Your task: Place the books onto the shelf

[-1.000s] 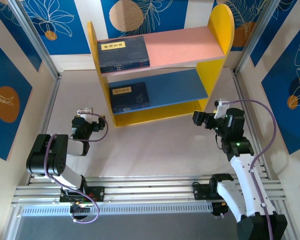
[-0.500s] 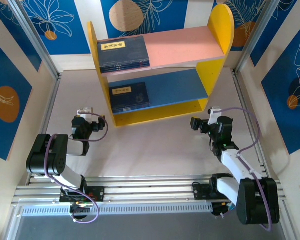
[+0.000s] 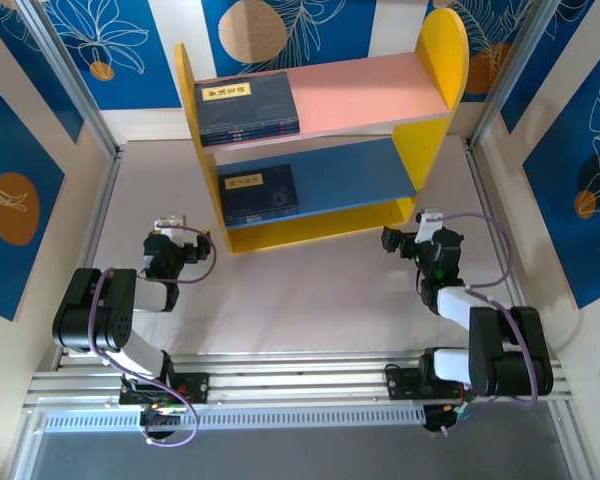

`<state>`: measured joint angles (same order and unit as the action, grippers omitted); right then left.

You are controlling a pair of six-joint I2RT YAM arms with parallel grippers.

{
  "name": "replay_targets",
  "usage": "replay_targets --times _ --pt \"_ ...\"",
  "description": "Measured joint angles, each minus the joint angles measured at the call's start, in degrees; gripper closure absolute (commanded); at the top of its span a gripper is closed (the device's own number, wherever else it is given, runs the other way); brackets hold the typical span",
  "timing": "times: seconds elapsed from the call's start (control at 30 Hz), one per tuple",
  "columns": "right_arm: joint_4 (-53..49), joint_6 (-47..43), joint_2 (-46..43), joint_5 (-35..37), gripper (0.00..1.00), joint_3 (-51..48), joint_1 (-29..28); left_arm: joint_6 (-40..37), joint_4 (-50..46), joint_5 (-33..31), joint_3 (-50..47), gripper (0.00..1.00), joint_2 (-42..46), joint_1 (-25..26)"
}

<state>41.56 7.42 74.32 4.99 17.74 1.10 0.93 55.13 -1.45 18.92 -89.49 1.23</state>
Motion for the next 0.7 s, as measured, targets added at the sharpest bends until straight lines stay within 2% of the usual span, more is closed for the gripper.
replay_targets --times 0.3,0.7 --pt "8.7 0.1 10.5 -1.4 0.01 0.0 0.3 0.0 0.0 0.0 0.0 0.00 0.0 0.0" --pt "4.9 -0.8 12.9 -2.9 0.01 5.8 0.0 0.0 0.0 0.0 0.0 0.00 0.0 0.0"
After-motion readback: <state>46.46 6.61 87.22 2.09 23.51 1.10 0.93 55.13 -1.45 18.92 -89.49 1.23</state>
